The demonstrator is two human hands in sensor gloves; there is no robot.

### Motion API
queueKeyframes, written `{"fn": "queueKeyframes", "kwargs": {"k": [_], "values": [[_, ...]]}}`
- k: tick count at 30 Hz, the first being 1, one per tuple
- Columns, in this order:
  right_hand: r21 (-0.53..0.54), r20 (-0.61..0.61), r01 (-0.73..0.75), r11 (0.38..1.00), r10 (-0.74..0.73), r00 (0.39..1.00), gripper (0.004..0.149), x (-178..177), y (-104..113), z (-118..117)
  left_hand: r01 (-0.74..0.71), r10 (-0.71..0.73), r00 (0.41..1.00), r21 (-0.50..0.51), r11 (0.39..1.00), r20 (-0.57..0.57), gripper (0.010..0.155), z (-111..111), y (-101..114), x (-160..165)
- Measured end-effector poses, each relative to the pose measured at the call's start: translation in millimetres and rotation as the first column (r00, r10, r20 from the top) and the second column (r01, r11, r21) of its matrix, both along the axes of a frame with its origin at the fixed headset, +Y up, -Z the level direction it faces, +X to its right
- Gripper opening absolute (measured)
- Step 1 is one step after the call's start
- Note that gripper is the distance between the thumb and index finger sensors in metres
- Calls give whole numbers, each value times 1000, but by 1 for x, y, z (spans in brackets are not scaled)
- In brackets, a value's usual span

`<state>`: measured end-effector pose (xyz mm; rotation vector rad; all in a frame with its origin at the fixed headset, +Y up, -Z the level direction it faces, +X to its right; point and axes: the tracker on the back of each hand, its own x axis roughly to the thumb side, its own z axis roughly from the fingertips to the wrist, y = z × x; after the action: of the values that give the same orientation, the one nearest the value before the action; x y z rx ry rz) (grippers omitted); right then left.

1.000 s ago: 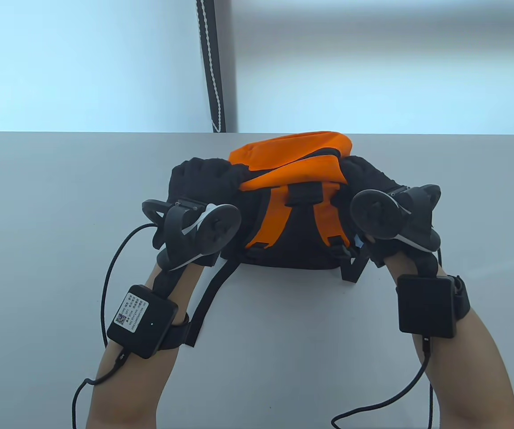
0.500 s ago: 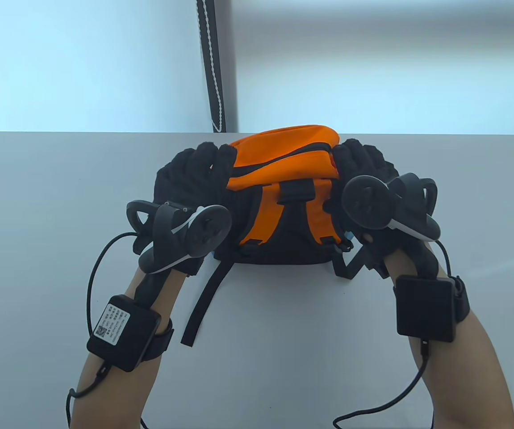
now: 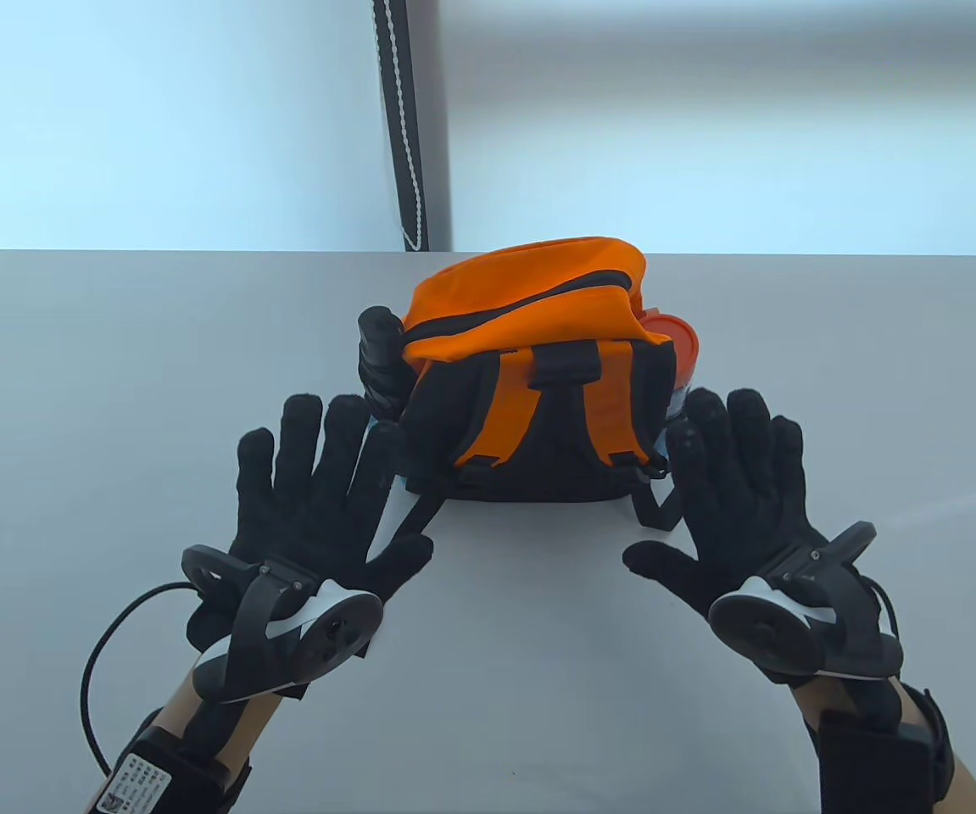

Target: Pack school bag

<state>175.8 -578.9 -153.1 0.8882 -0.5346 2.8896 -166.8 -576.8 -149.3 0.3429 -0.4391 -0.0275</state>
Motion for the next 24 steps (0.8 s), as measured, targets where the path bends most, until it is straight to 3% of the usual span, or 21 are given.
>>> {"fn": "queueKeyframes", "kwargs": {"k": [4,8,13,18,24], "values": [[-157,34,-12,987,18,999,104,4,-48,8,-34,34,999,-91,995,-3,101,6,-40,-2],[-167,58,-42,985,53,997,105,5,-82,7,3,-7,1000,-131,991,-31,101,8,-73,-1],[-149,71,-76,986,88,994,105,3,-101,3,53,-63,997,-170,984,-52,101,7,-91,-2],[-250,27,-80,965,89,996,104,8,-122,6,133,-145,989,-237,962,-35,100,4,-104,-5],[-245,23,-70,967,78,997,104,6,-122,6,130,-153,986,-275,953,-66,100,1,-108,-7]]}}
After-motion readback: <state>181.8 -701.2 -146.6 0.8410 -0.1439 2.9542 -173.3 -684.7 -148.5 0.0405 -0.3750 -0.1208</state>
